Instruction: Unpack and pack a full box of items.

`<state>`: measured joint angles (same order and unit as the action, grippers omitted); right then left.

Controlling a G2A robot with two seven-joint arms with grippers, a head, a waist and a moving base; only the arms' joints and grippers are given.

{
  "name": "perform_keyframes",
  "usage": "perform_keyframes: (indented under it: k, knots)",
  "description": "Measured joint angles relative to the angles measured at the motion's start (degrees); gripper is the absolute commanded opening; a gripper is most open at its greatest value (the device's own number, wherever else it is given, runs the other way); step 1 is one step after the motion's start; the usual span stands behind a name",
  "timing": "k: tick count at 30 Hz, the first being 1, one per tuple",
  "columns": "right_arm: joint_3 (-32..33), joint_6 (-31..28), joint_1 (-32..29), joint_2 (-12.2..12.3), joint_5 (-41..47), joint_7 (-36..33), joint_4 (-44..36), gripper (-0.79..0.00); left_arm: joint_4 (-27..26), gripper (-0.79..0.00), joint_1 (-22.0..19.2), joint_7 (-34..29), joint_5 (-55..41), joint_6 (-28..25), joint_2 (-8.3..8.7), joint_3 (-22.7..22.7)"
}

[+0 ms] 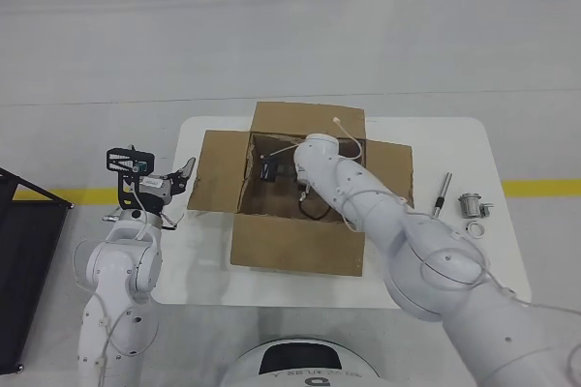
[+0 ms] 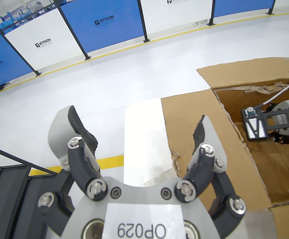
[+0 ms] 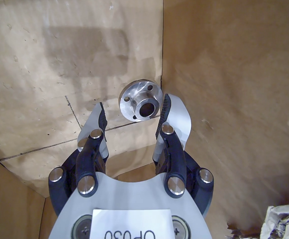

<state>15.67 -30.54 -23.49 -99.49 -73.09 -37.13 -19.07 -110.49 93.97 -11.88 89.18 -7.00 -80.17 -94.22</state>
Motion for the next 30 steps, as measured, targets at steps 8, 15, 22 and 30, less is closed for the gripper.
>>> perform_keyframes:
  k: [8,15,22,30]
  knots:
    - [0.08,-0.5,0.46,-1.98,-0.63,-0.17,3.42,-0.394,0.0,0.0,0.0,0.0,0.0,0.0,0.0,0.0]
    - [0.55,-1.85,0.61,-3.22,-0.12,-0.35,6.19,-0.409,0.0,0.0,0.0,0.0,0.0,0.0,0.0,0.0]
    - [1.8,-6.95,1.67,-3.92,2.15,0.21,7.27,-0.425,0.0,0.0,0.0,0.0,0.0,0.0,0.0,0.0]
    - [4.45,-12.92,4.81,-3.24,6.24,5.66,8.16,-0.425,0.0,0.0,0.0,0.0,0.0,0.0,0.0,0.0]
